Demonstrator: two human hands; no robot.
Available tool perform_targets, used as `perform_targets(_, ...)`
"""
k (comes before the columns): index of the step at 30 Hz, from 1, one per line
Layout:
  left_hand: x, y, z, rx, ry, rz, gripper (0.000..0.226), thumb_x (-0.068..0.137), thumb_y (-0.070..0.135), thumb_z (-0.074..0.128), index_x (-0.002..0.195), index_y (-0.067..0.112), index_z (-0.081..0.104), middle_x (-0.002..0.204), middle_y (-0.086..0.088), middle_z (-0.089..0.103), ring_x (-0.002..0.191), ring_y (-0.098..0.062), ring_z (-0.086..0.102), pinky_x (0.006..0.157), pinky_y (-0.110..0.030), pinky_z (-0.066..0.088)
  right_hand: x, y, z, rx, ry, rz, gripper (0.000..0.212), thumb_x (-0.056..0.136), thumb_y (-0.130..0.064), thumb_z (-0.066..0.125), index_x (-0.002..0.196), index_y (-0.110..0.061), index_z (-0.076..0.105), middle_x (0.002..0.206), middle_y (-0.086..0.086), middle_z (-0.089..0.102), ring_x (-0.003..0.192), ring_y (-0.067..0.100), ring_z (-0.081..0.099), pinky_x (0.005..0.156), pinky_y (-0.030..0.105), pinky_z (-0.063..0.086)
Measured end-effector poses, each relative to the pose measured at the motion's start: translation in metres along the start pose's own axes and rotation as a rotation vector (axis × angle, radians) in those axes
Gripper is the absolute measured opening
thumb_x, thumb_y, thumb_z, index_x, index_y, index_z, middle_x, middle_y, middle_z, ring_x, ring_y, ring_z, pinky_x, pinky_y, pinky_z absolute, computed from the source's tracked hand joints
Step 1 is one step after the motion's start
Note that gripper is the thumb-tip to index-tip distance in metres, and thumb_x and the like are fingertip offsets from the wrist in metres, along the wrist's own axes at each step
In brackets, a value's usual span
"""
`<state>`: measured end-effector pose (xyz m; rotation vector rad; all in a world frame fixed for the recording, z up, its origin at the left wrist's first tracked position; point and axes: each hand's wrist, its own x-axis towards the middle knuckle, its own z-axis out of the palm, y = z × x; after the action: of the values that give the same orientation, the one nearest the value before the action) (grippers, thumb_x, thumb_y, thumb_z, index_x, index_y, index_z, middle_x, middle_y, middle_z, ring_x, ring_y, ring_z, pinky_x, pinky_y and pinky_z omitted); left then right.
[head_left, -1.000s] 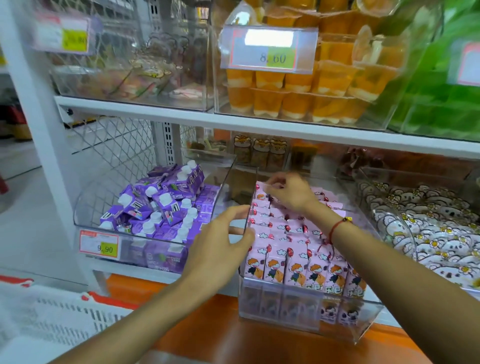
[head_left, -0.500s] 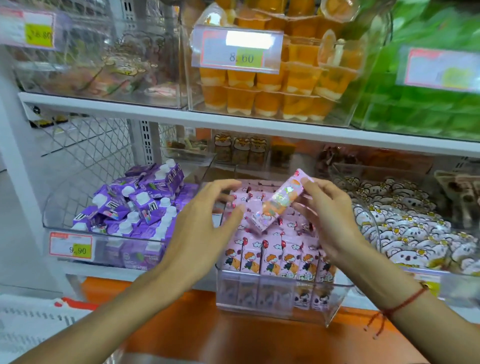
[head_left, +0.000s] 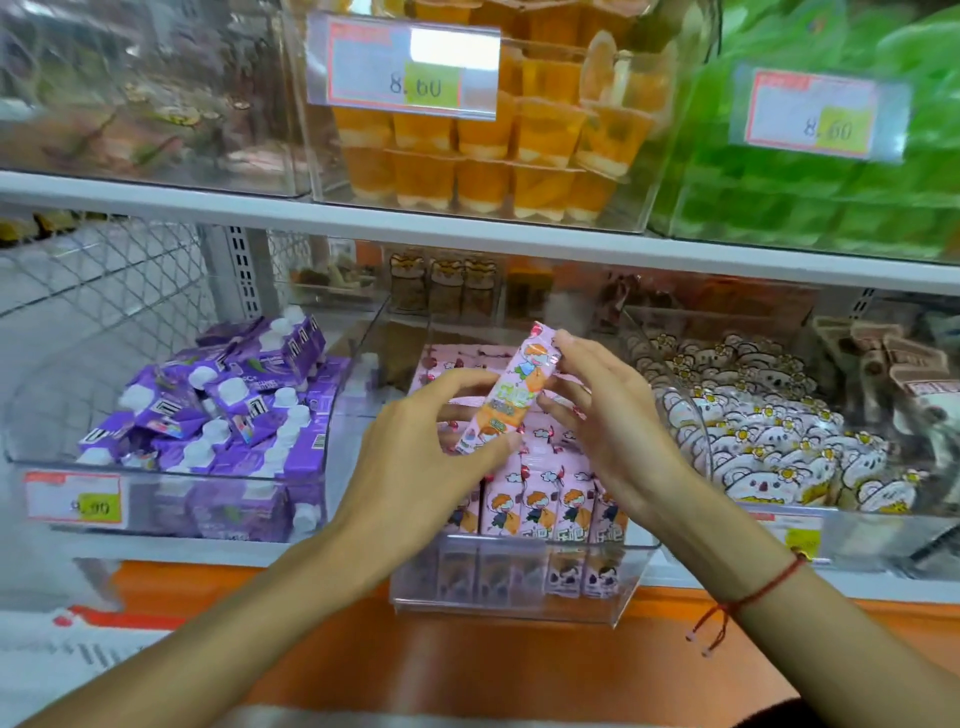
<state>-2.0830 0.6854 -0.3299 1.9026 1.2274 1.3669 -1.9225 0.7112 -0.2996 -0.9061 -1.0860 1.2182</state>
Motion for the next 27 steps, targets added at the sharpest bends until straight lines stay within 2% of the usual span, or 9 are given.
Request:
perform_targets(2, 0.001, -0.001, 0.001, -0.04, 0.029, 0.006, 0.039, 0.078, 0.027, 0.078, 0.103, 0.051, 0.059, 0.102, 0.032, 0.066, 0.094, 0.007, 0.062, 0.08, -0.017, 0.051, 0.001, 0.002, 0.002, 0.042, -0.076, 0.01, 0.026, 0.098, -0.032, 0.047, 0.101, -0.014, 0.066, 0.09, -0.003, 0.069, 0.086, 0.007, 0.065, 0.083, 0.024, 0.054)
perform_targets(4, 0.002, -0.002, 0.004, -0.096, 0.068, 0.006, 0.038, 0.08, 0.02, 0.076, 0.102, 0.045, 0.058, 0.1, 0.035, 0.065, 0.096, 0.012, 0.061, 0.076, -0.006, 0.046, 0.001, 0.005, 0.006, 0.098, -0.139, 0.016, 0.03, 0.1, -0.031, 0.04, 0.102, -0.016, 0.066, 0.09, -0.005, 0.069, 0.088, 0.006, 0.064, 0.083, 0.025, 0.051)
perform_targets(6, 0.003, -0.003, 0.005, -0.14, 0.094, -0.011, 0.035, 0.081, 0.017, 0.075, 0.103, 0.038, 0.057, 0.103, 0.034, 0.064, 0.1, 0.015, 0.058, 0.077, -0.002, 0.042, 0.003, 0.008, 0.01, 0.105, -0.171, 0.009, 0.029, 0.101, -0.027, 0.038, 0.103, -0.016, 0.065, 0.093, -0.005, 0.068, 0.091, 0.005, 0.062, 0.084, 0.024, 0.048)
perform_targets(8, 0.005, -0.004, 0.005, -0.134, 0.104, -0.009, 0.033, 0.082, 0.02, 0.074, 0.105, 0.034, 0.055, 0.105, 0.032, 0.064, 0.103, 0.013, 0.058, 0.081, -0.004, 0.043, 0.006, 0.01, 0.012, 0.042, -0.185, -0.013, 0.028, 0.1, -0.026, 0.039, 0.103, -0.015, 0.065, 0.095, -0.005, 0.069, 0.093, 0.005, 0.063, 0.082, 0.021, 0.05)
perform_targets(13, 0.009, -0.008, -0.002, -0.002, 0.069, 0.08, 0.03, 0.089, 0.033, 0.063, 0.118, 0.036, 0.057, 0.115, 0.026, 0.062, 0.11, 0.007, 0.056, 0.095, -0.025, 0.048, 0.008, 0.013, 0.005, -0.049, -0.106, -0.033, 0.013, 0.094, -0.027, 0.053, 0.097, -0.022, 0.064, 0.093, -0.01, 0.071, 0.094, 0.007, 0.067, 0.078, 0.022, 0.052)
perform_targets(18, 0.009, -0.006, -0.005, 0.158, 0.041, 0.195, 0.04, 0.084, 0.028, 0.071, 0.12, 0.037, 0.056, 0.118, 0.025, 0.055, 0.112, 0.005, 0.051, 0.091, -0.008, 0.037, -0.002, 0.011, 0.004, -0.069, -0.055, -0.022, 0.03, 0.089, -0.03, 0.06, 0.11, -0.009, 0.063, 0.094, -0.002, 0.074, 0.086, 0.009, 0.069, 0.069, 0.017, 0.052)
perform_targets(21, 0.008, -0.005, -0.006, 0.253, 0.052, 0.219, 0.05, 0.077, 0.032, 0.078, 0.119, 0.039, 0.053, 0.114, 0.026, 0.054, 0.105, 0.006, 0.051, 0.084, -0.009, 0.041, -0.008, 0.01, 0.009, -0.106, -0.048, -0.036, 0.037, 0.085, -0.034, 0.063, 0.11, -0.008, 0.063, 0.084, -0.006, 0.073, 0.075, 0.005, 0.068, 0.066, 0.015, 0.051)
perform_targets(24, 0.007, -0.003, -0.011, 0.267, 0.078, 0.23, 0.049, 0.078, 0.031, 0.077, 0.118, 0.044, 0.051, 0.11, 0.03, 0.054, 0.103, 0.004, 0.054, 0.082, -0.016, 0.046, -0.011, 0.008, 0.011, -0.107, -0.058, -0.062, 0.048, 0.074, -0.036, 0.07, 0.11, -0.006, 0.063, 0.082, -0.004, 0.071, 0.076, 0.007, 0.067, 0.072, 0.019, 0.052)
perform_targets(27, 0.005, -0.003, -0.013, 0.137, 0.054, 0.156, 0.048, 0.084, 0.021, 0.072, 0.121, 0.044, 0.052, 0.11, 0.029, 0.062, 0.105, 0.003, 0.06, 0.087, -0.023, 0.051, -0.013, 0.006, 0.008, -0.149, -0.102, -0.078, 0.041, 0.075, -0.034, 0.07, 0.109, -0.014, 0.064, 0.102, 0.001, 0.071, 0.096, 0.012, 0.066, 0.089, 0.03, 0.05)
